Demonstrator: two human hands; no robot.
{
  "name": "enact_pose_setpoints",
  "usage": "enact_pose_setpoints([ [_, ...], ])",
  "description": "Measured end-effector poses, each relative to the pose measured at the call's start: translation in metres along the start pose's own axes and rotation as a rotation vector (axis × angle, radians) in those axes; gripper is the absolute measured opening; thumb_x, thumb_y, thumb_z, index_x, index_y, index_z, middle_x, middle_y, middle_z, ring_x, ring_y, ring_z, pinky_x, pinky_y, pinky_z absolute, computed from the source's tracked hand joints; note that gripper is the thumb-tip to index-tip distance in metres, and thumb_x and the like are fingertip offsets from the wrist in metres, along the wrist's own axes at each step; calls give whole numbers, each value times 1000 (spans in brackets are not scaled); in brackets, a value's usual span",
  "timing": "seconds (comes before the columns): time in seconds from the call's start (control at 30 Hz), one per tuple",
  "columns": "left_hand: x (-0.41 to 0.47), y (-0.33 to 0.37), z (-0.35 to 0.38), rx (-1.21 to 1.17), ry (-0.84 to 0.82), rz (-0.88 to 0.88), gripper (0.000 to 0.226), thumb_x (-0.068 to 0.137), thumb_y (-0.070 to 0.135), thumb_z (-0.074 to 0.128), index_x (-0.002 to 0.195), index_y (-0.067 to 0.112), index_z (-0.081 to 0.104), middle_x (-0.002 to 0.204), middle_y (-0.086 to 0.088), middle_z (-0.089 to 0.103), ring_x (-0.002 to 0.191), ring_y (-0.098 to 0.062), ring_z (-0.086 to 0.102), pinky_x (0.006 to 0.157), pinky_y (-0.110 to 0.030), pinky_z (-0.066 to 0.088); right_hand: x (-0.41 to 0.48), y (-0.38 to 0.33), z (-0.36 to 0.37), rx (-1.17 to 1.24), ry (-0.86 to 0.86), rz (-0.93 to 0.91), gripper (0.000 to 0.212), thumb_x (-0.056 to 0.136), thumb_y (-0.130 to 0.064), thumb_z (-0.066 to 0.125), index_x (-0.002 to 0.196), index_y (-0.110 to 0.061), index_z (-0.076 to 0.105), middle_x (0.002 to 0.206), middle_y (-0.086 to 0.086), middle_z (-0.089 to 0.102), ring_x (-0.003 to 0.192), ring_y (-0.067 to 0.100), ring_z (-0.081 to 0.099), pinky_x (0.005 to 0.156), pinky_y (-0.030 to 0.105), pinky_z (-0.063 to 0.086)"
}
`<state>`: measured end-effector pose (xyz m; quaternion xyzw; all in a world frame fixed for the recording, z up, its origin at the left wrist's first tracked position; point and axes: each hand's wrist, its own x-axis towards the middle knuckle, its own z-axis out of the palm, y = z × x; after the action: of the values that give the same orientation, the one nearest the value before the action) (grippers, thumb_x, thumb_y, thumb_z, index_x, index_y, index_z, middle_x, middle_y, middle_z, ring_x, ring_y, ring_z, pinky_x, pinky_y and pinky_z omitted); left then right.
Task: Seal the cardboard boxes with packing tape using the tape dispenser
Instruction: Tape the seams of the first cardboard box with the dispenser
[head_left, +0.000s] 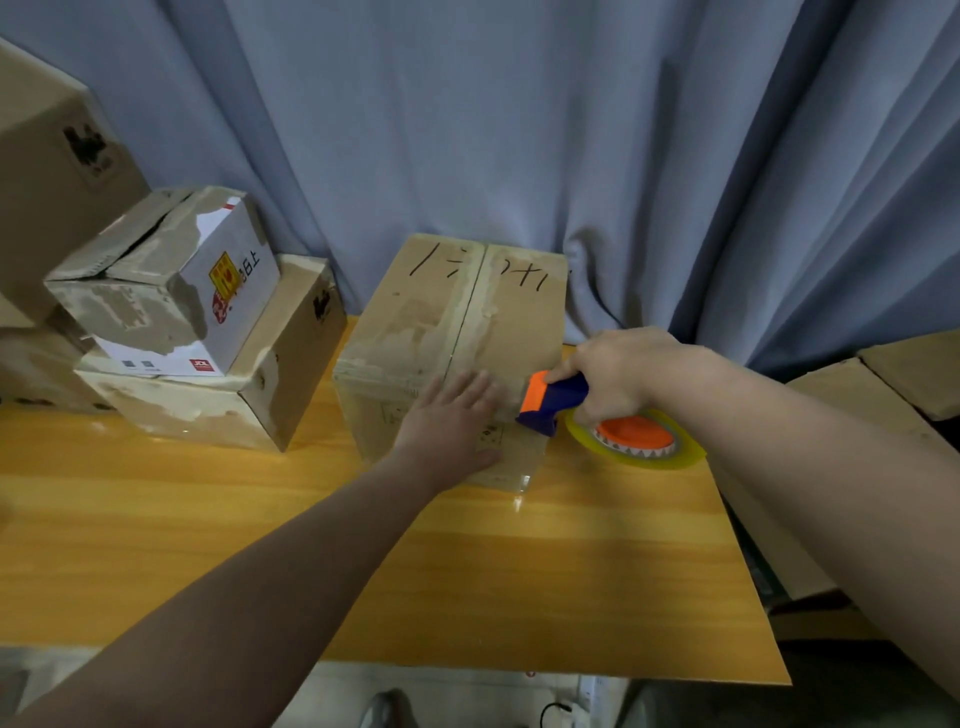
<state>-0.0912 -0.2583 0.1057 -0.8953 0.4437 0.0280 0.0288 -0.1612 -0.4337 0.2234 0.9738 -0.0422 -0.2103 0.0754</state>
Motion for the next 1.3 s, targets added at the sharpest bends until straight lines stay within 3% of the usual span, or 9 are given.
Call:
enact_pose_setpoints([
  [0.13, 3, -6, 7, -89, 63, 72, 72, 97, 49, 39, 152, 25, 0, 160, 7, 1, 146, -9, 0, 119, -33, 0, 2, 0, 2, -4, 29, -6, 65, 79, -43, 64, 140, -46, 41, 103, -11, 50, 93, 15, 50, 69, 30, 44],
  [0.23, -10, -55, 9, -110, 77, -90, 76, 95, 49, 44, 153, 23, 1, 160, 6, 5, 146, -10, 6, 118, -32, 4, 0, 4, 6, 29, 44, -12, 68, 79, -43, 66, 142, -45, 38, 105, -10, 48, 92, 15, 47, 71, 31, 44],
  [0.37, -16, -69, 7, -79, 25, -320, 89, 91, 59, 44, 153, 13, -1, 160, -3, -1, 147, -18, 1, 118, -33, 7, -4, 9, 16, 54, 75, -10, 72, 79, -48, 68, 143, -45, 34, 126, -7, 53, 110, 18, 52, 77, 33, 48],
  [0.53, 0, -4, 4, -82, 64, -68, 85, 93, 56, 42, 152, 15, -4, 160, 0, -4, 147, -15, -4, 117, -30, 0, -8, 12, 26, 66, 119, -26, 72, 80, -48, 67, 144, -46, 33, 124, -3, 52, 110, 19, 53, 81, 35, 50],
  [0.63, 7, 10, 5, -101, 56, 23, 79, 96, 49, 42, 152, 17, -3, 160, 2, -6, 147, -13, -6, 116, -26, 0, -12, 14, 29, 60, 136, -35, 72, 81, -48, 65, 145, -45, 32, 120, -1, 51, 105, 18, 51, 74, 32, 45],
  [0.73, 9, 7, 6, -104, 36, 21, 77, 96, 46, 44, 152, 23, -3, 160, 3, -4, 147, -14, -2, 116, -28, 10, -17, 14, 36, 52, 179, -43, 70, 84, -52, 62, 145, -46, 29, 112, -1, 49, 95, 17, 47, 68, 30, 38],
  [0.93, 10, 20, 3, -33, 16, -31, 76, 95, 45, 47, 152, 28, -1, 161, 1, 0, 147, -18, 3, 113, -34, 26, -31, 27, 47, 29, 215, -26, 72, 84, -59, 57, 146, -51, 20, 114, 4, 47, 95, 22, 54, 70, 32, 44],
  [1.1, 9, 19, 4, -38, 16, -23, 75, 96, 42, 47, 152, 27, -1, 160, -1, 3, 147, -21, 6, 116, -33, 19, -62, 63, 45, -44, 190, -17, 74, 82, -62, 57, 144, -55, 18, 107, -1, 42, 103, 21, 53, 69, 30, 37],
  [1.3, 9, 23, 3, 54, 4, -20, 78, 95, 49, 45, 151, 31, -6, 160, -9, 3, 147, -26, 8, 116, -36, 16, -79, 99, 73, -33, 141, 35, 70, 86, -62, 52, 144, -57, 12, 100, -5, 37, 84, 13, 40, 70, 28, 39],
])
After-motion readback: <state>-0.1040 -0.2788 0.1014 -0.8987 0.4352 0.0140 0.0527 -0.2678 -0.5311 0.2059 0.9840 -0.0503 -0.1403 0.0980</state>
